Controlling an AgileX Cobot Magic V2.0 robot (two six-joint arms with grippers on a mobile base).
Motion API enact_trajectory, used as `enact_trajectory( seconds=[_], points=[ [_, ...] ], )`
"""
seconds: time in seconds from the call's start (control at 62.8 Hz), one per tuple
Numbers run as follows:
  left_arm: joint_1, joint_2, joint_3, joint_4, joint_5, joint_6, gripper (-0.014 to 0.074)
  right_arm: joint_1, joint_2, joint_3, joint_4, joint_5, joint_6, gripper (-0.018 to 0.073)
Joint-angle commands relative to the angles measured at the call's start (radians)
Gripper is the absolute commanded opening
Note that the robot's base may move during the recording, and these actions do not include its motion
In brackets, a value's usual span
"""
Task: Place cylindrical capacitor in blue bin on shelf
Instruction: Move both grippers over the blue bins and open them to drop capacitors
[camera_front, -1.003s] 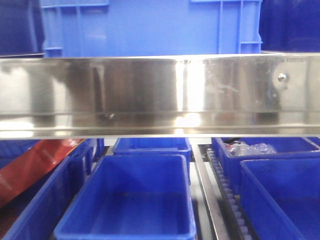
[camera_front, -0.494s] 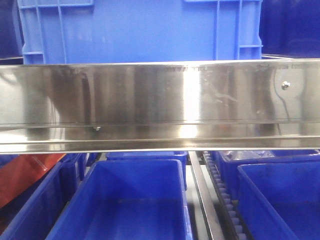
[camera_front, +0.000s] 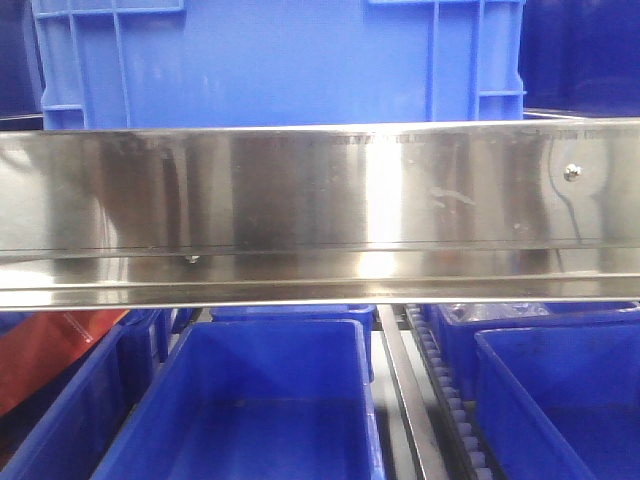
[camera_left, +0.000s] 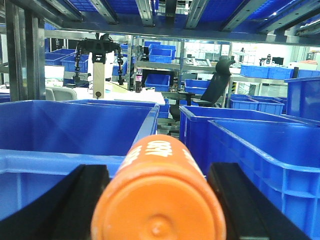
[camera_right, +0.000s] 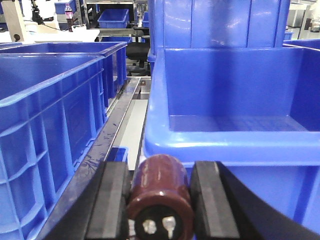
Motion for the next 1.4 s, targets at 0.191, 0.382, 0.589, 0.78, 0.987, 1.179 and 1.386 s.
enact_trajectory(
  seconds=[0.191, 0.382, 0.589, 0.78, 0.987, 1.179, 1.386],
  points=[
    [0.003, 0.007, -0.030, -0.006, -0.027, 0.003, -0.0111, 0.008, -0.001, -0.039, -0.006, -0.047, -0.014, -0.0168],
    [-0.004, 0.173, -0.258, -0.020, 0.264, 0.120, -0.0111, 0.116, 0.137, -0.247, -0.006, -0.005, -0.133, -0.0168],
    [-0.066, 0.430, -0.477, -0.138, 0.295, 0.204, -0.0111, 0.240, 0.361, -0.409, -0.006, -0.014, -0.133, -0.0168],
    [-0.237, 0.688, -0.659, -0.146, 0.273, 0.204, -0.0111, 0.329, 0.579, -0.557, -0.006, -0.060, -0.133, -0.0168],
    [-0.408, 0.961, -0.819, -0.131, 0.192, 0.204, -0.0111, 0.388, 0.779, -0.701, -0.006, -0.117, -0.133, -0.0168],
    [-0.453, 1.144, -0.893, -0.186, 0.137, 0.204, -0.0111, 0.431, 0.943, -0.812, -0.006, -0.128, -0.133, -0.0168],
    [-0.455, 1.162, -0.893, -0.193, 0.137, 0.204, -0.0009, 0.431, 1.006, -0.836, 0.035, -0.124, -0.133, -0.0050]
  ],
)
